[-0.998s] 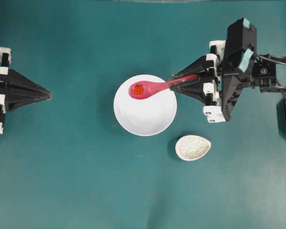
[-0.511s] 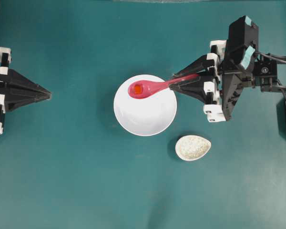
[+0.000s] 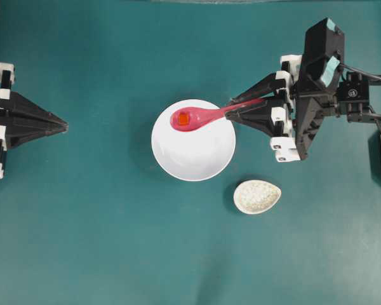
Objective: Grip the spoon and scoop the red block from the bowl with right arm.
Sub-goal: 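Hold the spoon with the cube raised above the white bowl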
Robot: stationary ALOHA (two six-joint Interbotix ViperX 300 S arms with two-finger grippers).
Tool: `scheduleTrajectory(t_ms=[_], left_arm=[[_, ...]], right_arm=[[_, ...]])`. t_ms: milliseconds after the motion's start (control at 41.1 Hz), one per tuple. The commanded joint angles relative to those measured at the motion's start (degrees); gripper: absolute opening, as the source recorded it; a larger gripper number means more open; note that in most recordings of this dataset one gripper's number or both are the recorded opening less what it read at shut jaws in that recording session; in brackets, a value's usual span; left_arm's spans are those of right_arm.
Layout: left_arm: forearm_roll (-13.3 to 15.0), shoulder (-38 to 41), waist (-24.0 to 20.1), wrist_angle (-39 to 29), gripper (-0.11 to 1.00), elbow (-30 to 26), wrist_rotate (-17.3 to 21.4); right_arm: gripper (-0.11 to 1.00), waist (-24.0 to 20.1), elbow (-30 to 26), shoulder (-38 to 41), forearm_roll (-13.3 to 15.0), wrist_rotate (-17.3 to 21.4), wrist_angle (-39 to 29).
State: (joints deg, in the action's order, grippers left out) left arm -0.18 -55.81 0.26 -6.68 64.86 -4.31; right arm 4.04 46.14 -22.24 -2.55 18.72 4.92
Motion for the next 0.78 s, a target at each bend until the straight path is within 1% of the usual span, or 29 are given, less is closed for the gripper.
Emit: scheduleTrajectory(t_ms=[0,754], left_arm=[[-0.1,0.2,0.1,0.3,0.0,-1.8,-0.2],[-0.1,0.1,0.1,0.9,0.0,-1.8,-0.2]], right_arm=[[0.23,-0.1,-0.8,-1.1,-0.2,0.1,0.4],[0.23,0.0,-0.8,-1.1,-0.2,0.1,0.4]])
